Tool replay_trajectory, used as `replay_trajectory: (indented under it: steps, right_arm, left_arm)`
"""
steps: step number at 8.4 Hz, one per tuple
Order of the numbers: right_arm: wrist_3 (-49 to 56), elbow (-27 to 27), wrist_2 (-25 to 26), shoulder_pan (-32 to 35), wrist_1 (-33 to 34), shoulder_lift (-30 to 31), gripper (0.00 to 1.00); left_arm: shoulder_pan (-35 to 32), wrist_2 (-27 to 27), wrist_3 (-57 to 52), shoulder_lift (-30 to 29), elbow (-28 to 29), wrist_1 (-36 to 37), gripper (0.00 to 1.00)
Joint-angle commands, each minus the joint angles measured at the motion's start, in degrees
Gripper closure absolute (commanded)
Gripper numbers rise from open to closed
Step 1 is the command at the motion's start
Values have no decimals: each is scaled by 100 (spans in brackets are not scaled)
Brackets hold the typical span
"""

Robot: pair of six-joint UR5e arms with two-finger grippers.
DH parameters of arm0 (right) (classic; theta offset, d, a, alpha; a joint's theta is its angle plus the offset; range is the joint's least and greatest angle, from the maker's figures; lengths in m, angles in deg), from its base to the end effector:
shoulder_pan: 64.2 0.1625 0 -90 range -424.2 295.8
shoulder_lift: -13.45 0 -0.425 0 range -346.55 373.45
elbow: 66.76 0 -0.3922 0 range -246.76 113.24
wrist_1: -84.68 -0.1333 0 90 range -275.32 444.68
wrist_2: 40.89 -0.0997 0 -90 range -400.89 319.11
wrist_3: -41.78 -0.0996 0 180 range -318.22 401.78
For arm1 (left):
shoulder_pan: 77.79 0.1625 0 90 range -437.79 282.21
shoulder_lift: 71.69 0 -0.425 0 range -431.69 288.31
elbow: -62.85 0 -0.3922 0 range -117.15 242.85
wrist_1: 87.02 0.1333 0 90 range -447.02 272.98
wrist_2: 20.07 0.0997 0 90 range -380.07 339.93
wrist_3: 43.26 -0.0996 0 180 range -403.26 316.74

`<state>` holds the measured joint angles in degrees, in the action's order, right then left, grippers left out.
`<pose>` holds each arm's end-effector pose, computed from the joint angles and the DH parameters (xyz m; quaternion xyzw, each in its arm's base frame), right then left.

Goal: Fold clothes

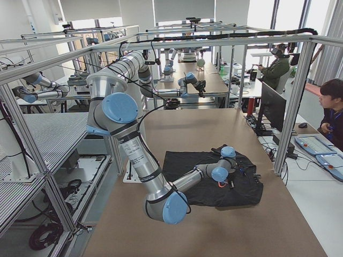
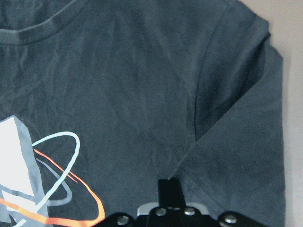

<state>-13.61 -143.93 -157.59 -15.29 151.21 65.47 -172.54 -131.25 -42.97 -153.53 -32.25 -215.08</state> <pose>-0.4257 -0.6229 0.3148 0.1098 -0.4389 0.0161 0.8916 -0.1356 -0.4566 0.6230 0.3022 0.1636 0.0140 0.9390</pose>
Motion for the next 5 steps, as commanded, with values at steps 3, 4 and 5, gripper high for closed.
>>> replay_trajectory:
  steps: [3, 4, 5]
  right_arm:
    - [-368, 474, 340, -172, 9, -508, 100]
    - [-376, 474, 340, -215, 9, -508, 100]
    - [-394, 474, 340, -216, 0, -517, 100]
  left_arm:
    - [0, 8, 6, -42, -9, 9, 7]
    - [0, 8, 6, -51, -26, 9, 6]
    - [0, 17, 6, -60, -18, 9, 7]
